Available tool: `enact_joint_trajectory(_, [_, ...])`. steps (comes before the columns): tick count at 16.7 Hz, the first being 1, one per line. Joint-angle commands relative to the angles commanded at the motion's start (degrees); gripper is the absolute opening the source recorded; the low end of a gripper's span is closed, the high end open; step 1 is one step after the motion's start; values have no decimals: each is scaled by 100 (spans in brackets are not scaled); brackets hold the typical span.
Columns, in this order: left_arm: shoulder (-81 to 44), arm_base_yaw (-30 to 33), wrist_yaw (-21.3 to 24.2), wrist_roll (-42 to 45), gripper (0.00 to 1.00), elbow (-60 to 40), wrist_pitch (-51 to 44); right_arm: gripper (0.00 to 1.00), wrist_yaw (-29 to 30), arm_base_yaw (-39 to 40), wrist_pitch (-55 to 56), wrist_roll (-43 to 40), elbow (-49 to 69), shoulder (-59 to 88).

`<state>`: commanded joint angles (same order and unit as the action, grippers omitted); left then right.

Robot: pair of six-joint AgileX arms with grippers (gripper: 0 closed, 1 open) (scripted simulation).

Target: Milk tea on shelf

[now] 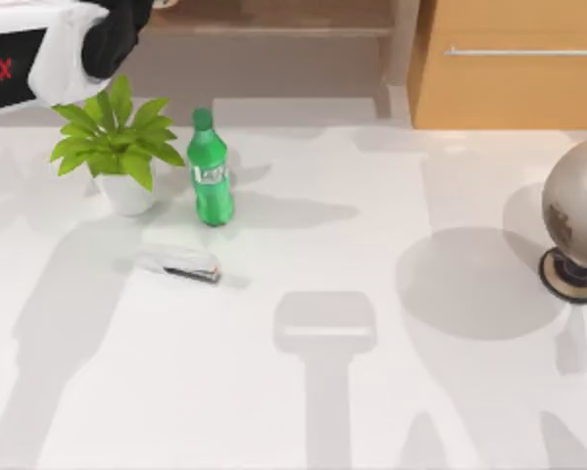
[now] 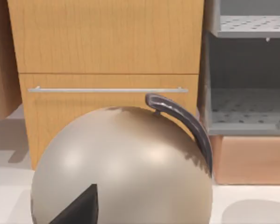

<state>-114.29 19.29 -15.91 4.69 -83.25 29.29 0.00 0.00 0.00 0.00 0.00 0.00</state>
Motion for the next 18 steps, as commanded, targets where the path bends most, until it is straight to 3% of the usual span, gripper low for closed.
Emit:
enact_joint_trajectory(8, [-156,19,-64,-443,0,-24,264,100,0,0,0,0,0,0])
enact_joint_trajectory(18, [-156,19,-64,-443,75,-24,264,100,0,0,0,0,0,0])
